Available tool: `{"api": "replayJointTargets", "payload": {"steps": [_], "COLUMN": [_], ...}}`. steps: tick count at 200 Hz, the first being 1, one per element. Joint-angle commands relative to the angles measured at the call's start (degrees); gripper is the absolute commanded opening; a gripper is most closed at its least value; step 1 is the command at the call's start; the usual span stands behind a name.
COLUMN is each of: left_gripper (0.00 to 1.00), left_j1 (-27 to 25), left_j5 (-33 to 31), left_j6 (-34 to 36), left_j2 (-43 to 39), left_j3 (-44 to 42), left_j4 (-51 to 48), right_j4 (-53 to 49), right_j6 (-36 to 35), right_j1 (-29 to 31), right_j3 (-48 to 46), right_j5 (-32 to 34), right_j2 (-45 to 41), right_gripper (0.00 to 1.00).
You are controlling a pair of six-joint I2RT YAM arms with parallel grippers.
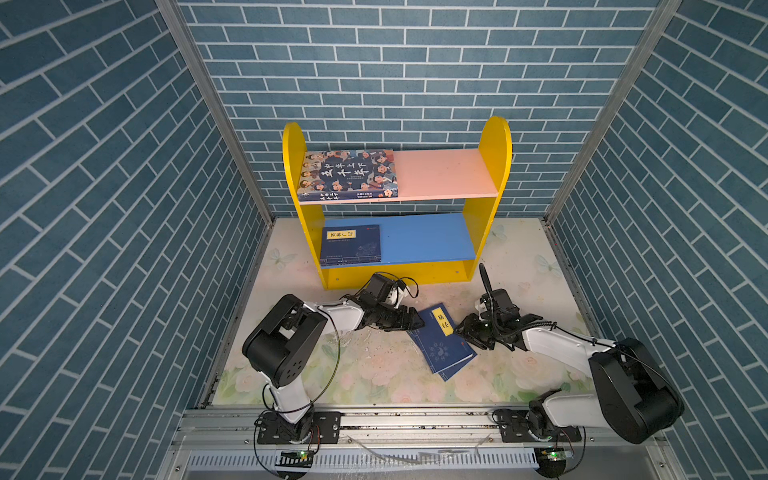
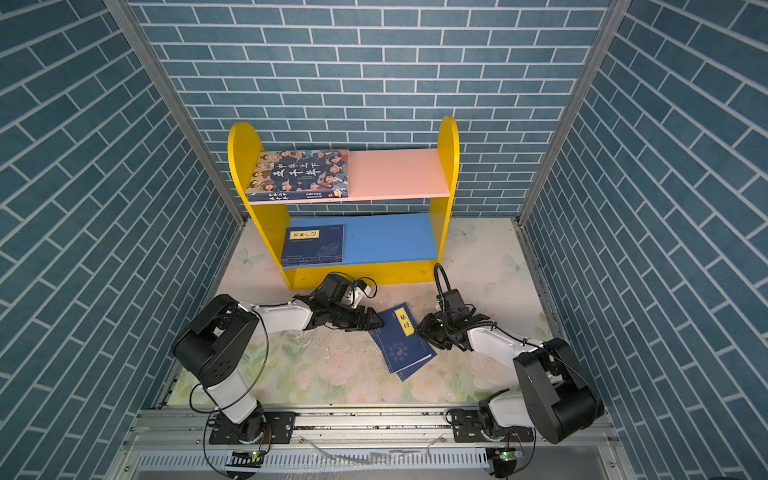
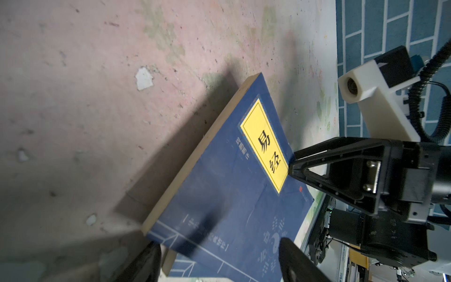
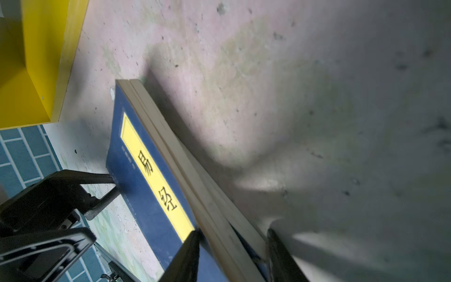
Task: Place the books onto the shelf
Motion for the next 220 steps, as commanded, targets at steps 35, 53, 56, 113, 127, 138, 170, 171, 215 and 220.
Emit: {"api": "replayJointTargets", "payload": {"steps": [35,53,56,113,127,138,170,171,215,220], "left_gripper": [0.76,0.72,0.71,0.69,0.71,0.71,0.71,0.71,0.71,0.71], "left_j1": [0.42,0.51,0.46,0.6,0.61,0.68,0.76,0.76,0.86,0.85], "left_j5": [0.7,1.82,2.04,4.94,2.56,0.75,-4.35,-4.5,-6.13,-5.95], "left_j6": [0.34,-1.0,-1.34,-5.7,-5.51,-4.95,-2.34,-2.25,-0.73,-0.8], "left_j2": [0.88,0.42,0.33,1.61,0.77,-0.63,-5.47,-5.63,-5.88,-5.2], "left_j3": [0.65,0.26,0.13,0.6,0.25,-0.33,-0.71,-0.71,-0.53,-0.29], "left_j4": [3.71,5.0,5.49,8.41,6.77,5.94,-0.8,-1.0,-4.18,-4.17], "right_j4": [2.76,2.78,2.9,5.99,6.35,6.68,7.31,7.31,10.34,10.64], "right_j6": [-1.02,-1.25,-1.25,-0.98,-1.22,-1.42,-1.34,-1.34,-1.23,-1.25], "right_j1": [0.71,0.66,0.75,0.79,0.75,0.73,0.75,0.77,0.71,0.71], "right_j3": [2.69,2.86,2.87,3.6,4.21,4.69,5.77,5.77,4.8,4.81], "right_j5": [-1.03,-0.73,-0.69,-1.74,-1.41,-1.04,0.61,0.63,1.26,1.26], "right_j2": [3.69,4.37,4.5,8.08,9.24,10.06,11.84,11.89,11.98,12.23], "right_gripper": [0.42,0.42,0.42,0.42,0.42,0.43,0.46,0.46,0.47,0.47]}}
